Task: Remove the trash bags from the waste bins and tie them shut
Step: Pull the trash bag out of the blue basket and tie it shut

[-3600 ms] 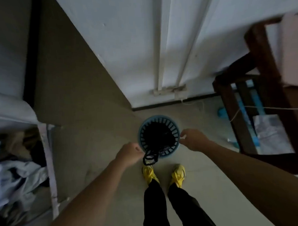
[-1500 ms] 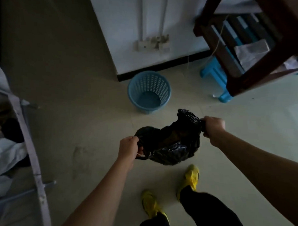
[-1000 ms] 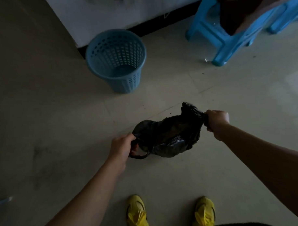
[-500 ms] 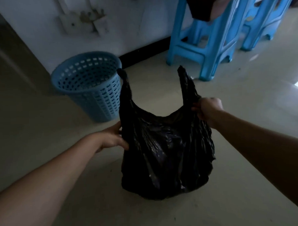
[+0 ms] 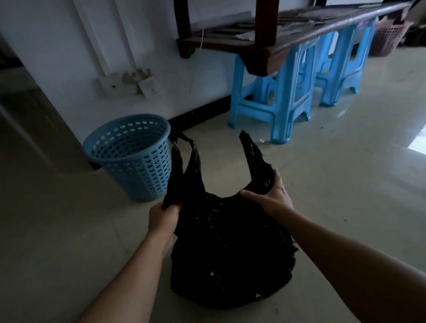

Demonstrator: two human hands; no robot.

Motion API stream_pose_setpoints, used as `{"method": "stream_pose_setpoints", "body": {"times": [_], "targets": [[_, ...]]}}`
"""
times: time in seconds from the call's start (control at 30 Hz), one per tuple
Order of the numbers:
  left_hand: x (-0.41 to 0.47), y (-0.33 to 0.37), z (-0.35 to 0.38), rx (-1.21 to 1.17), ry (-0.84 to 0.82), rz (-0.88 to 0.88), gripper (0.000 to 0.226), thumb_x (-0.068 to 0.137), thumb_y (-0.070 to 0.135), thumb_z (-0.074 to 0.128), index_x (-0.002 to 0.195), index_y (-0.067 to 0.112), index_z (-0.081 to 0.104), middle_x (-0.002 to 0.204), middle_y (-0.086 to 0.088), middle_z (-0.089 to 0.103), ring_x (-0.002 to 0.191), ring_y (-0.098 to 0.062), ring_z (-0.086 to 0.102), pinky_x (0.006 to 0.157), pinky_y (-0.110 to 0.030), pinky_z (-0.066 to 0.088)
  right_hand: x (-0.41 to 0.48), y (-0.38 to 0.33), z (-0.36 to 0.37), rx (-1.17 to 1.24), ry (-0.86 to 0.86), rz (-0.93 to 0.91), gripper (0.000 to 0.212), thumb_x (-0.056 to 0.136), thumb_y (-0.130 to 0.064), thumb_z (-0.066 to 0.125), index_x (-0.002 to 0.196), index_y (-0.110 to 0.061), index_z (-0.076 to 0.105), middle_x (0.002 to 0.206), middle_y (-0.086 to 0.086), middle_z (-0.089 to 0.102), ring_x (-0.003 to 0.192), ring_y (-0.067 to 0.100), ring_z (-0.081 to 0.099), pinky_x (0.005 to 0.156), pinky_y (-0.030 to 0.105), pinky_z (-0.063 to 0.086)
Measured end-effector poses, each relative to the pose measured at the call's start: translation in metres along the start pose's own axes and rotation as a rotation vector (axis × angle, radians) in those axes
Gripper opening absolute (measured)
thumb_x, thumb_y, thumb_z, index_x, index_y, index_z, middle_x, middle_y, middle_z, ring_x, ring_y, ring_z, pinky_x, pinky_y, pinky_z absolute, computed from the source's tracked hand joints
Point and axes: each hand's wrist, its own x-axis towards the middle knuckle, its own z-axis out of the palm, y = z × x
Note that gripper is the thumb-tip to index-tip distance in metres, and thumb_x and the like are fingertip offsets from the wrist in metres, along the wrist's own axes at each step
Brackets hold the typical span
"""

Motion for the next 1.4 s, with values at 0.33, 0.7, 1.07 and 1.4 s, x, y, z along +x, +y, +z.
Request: {"method": "stream_pose_setpoints", "body": {"times": [0.33,0.7,1.07,1.4], "targets": [[-0.032,-0.001,-0.02,0.516,-0.582,0.1,0.023,0.081,0.001,0.062,0.1,0.015,0.064,0.102,-0.008,0.069,0.091,-0.018,0.064,0.072,-0.024,0.05,-0.002,0.001,-0.001,0.267,-0.024,0.1,0.029,0.085,-0.024,0.071,0.103,-0.001,0.07,0.083,0.009,0.07,0.077,0.026,0.068,0.077,0.037,0.058],[-0.038,0.003,0.007,0.781,-0.899,0.14,0.09,0.06,0.014,0.088,0.135,0.025,0.04,0.122,0.012,0.056,0.121,-0.011,0.051,0.099,-0.024,0.046,-0.007,-0.019,-0.002,0.653,-0.013,0.327,0.028,0.092,-0.018,0.059,0.111,0.002,0.063,0.082,0.012,0.067,0.071,0.027,0.066,0.066,0.033,0.054],[-0.041,-0.036,0.03,1.581,-0.786,0.397,0.131,0.043,0.051,0.088,0.146,0.031,0.011,0.155,-0.006,0.021,0.145,-0.03,0.017,0.119,-0.048,0.018,0.001,-0.007,-0.008,0.828,0.064,0.477,0.029,0.089,-0.002,0.059,0.117,0.005,0.058,0.085,0.016,0.074,0.075,0.029,0.072,0.074,0.042,0.061],[-0.029,-0.047,0.034,0.584,-0.374,0.43,0.029,0.073,0.031,0.053,0.067,0.005,0.061,0.07,-0.011,0.063,0.066,-0.018,0.056,0.062,-0.032,0.044,0.007,-0.001,-0.014,0.815,0.005,0.493,0.033,0.095,0.001,0.045,0.127,0.006,0.049,0.056,0.0,0.071,0.082,0.025,0.071,0.056,0.028,0.057]]}}
